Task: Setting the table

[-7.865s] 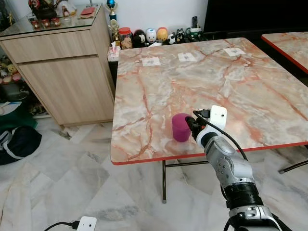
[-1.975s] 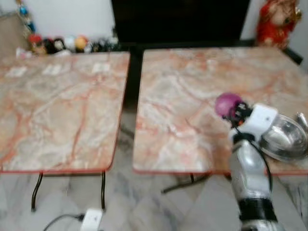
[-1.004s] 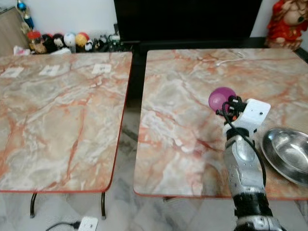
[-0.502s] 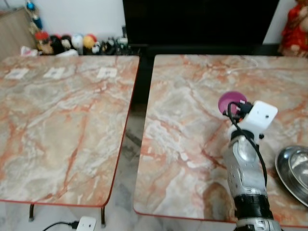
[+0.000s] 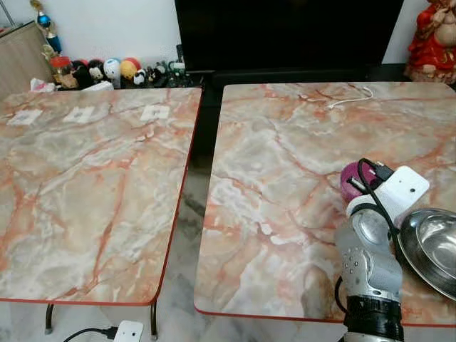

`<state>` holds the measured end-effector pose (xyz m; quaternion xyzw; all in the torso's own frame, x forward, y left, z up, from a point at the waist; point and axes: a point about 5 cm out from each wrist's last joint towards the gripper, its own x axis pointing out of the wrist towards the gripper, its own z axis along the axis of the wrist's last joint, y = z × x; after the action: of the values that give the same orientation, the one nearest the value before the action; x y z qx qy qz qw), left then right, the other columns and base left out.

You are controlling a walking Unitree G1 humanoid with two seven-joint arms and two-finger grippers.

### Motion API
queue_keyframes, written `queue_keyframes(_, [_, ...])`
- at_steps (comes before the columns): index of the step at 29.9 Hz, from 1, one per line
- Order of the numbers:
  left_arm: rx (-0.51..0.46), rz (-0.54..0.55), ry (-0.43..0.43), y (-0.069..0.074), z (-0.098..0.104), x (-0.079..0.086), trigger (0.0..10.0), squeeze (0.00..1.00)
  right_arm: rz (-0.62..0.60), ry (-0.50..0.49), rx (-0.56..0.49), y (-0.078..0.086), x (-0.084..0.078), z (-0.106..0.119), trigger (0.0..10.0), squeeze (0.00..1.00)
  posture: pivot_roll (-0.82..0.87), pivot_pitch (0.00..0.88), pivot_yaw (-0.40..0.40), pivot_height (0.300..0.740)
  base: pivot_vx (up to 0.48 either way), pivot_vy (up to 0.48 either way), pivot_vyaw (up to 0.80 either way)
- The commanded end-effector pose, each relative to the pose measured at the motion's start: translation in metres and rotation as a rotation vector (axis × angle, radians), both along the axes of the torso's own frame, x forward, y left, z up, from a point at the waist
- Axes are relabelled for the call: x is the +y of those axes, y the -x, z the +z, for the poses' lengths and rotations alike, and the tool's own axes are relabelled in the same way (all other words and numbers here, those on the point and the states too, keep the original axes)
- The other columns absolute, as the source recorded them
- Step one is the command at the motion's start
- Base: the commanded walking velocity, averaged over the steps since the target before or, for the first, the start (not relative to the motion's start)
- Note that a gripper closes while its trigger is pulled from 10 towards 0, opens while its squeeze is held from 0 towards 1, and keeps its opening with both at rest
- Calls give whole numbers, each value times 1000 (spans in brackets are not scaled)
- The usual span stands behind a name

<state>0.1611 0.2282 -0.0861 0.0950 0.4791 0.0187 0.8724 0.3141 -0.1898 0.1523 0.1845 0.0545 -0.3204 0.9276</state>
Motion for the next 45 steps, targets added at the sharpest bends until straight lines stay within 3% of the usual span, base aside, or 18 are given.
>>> queue_keyframes(1, [18, 1, -4, 3, -1, 2, 10000, 0, -11, -28, -24, 0, 1, 9, 10000, 0, -127, 23, 41, 740, 0, 0, 0])
queue_keyframes(12, [18, 2, 0, 4, -2, 1, 10000, 0, -144, -74, 33, 19, -8, 16, 10000, 0, -129, 22, 35, 740, 0, 0, 0])
queue_keyframes(43, [21, 0, 4, 4, -2, 1, 10000, 0, -163, -252, 132, 24, -7, -13, 10000, 0, -126, 21, 36, 740, 0, 0, 0])
queue_keyframes(44, [21, 0, 4, 5, -2, 1, 10000, 0, -157, -259, 132, 23, -6, -14, 10000, 455, -125, 21, 37, 740, 0, 0, 0])
queue_keyframes(45, [21, 0, 4, 5, -2, 1, 10000, 0, -157, -259, 132, 23, -6, -14, 10000, 455, -125, 21, 37, 740, 0, 0, 0])
